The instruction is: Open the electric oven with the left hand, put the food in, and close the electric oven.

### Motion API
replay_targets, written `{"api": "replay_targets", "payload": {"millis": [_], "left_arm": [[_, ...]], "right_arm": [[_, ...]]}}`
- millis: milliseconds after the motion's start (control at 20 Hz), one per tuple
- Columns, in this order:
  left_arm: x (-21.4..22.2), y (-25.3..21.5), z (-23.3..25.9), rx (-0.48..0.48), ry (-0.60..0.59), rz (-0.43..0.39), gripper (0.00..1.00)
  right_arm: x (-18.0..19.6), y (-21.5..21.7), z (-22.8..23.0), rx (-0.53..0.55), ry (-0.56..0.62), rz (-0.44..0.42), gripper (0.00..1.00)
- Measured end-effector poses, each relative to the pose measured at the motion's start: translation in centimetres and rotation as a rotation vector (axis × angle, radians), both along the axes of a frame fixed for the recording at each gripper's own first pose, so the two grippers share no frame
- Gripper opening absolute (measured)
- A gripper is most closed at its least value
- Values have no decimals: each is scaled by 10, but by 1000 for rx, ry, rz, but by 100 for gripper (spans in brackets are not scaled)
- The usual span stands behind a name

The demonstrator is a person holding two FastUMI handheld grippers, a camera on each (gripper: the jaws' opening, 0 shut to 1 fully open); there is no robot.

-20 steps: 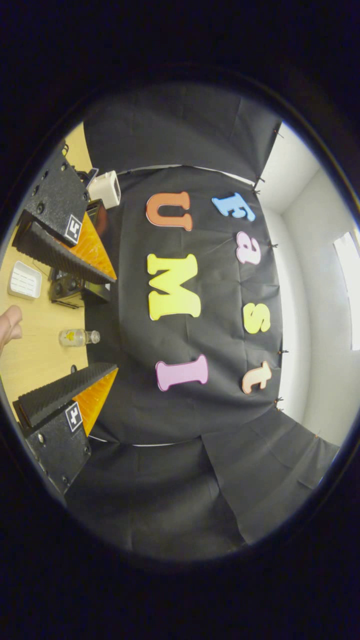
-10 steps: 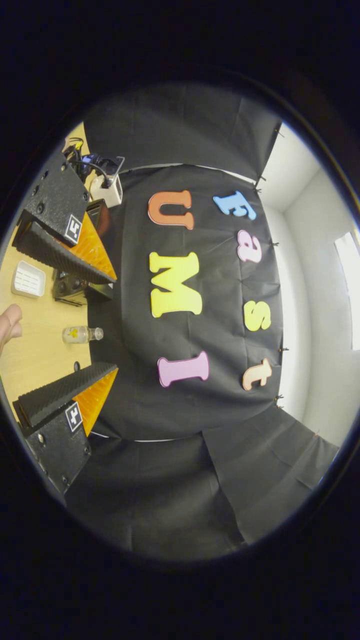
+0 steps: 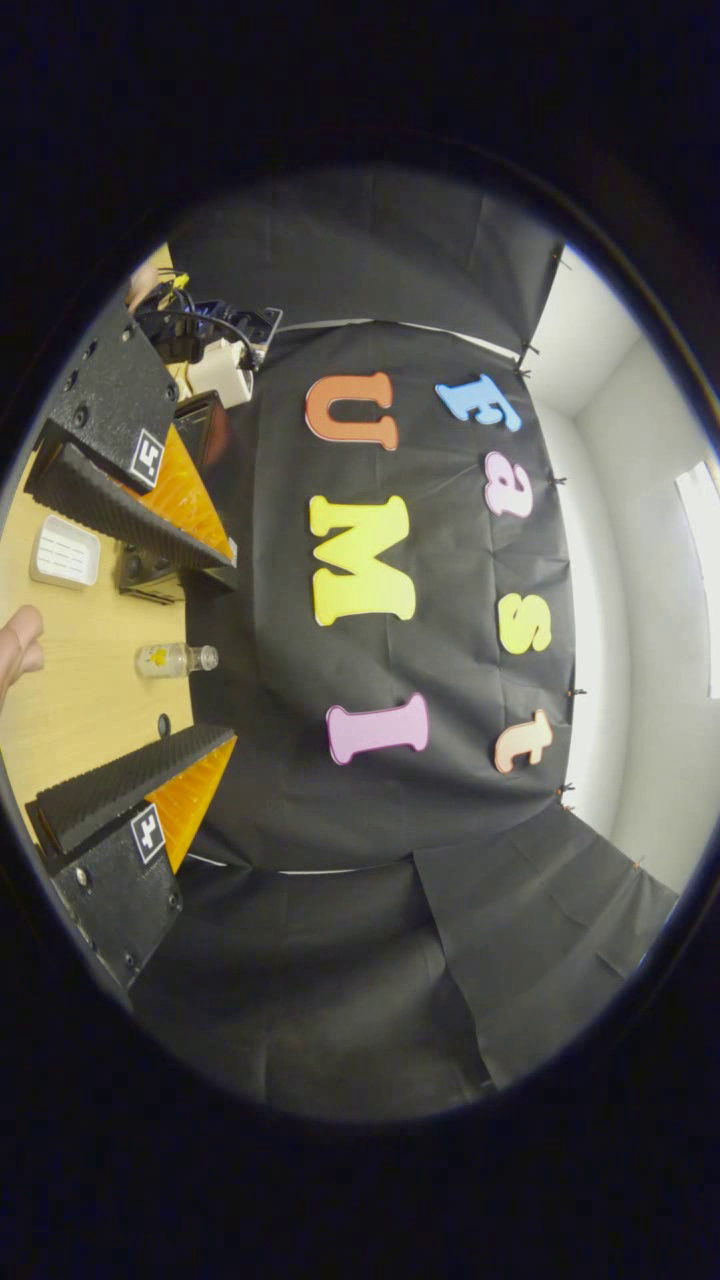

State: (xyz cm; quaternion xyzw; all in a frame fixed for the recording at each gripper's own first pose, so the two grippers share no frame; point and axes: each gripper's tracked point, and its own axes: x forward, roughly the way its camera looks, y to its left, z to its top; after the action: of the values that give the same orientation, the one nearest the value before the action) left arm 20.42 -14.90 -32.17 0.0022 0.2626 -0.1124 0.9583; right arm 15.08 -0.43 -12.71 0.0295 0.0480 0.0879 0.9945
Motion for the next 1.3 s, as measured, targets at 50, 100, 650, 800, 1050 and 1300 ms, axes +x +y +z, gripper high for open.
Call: {"api": "replay_targets", "payload": {"millis": [50,100,650,800,1050,1300], "left_arm": [[4,-1,3,12,-10,-4,98],[9,-1,5,20,-18,-6,98],[48,0,32,6,-108,14,96],[17,2,62,-14,-155,14,96],[-66,22,122,-15,-246,55,96],[-155,54,197,-37,-357,101,96]], "right_arm": [[-2,-1,1,-3,2,-3,99],[-4,-3,0,-5,4,-5,96],[-53,-7,-12,81,65,-26,96],[-77,-8,-2,66,40,-32,99],[-127,-11,21,45,-18,-42,96],[-181,-9,58,23,-88,-74,99]]}}
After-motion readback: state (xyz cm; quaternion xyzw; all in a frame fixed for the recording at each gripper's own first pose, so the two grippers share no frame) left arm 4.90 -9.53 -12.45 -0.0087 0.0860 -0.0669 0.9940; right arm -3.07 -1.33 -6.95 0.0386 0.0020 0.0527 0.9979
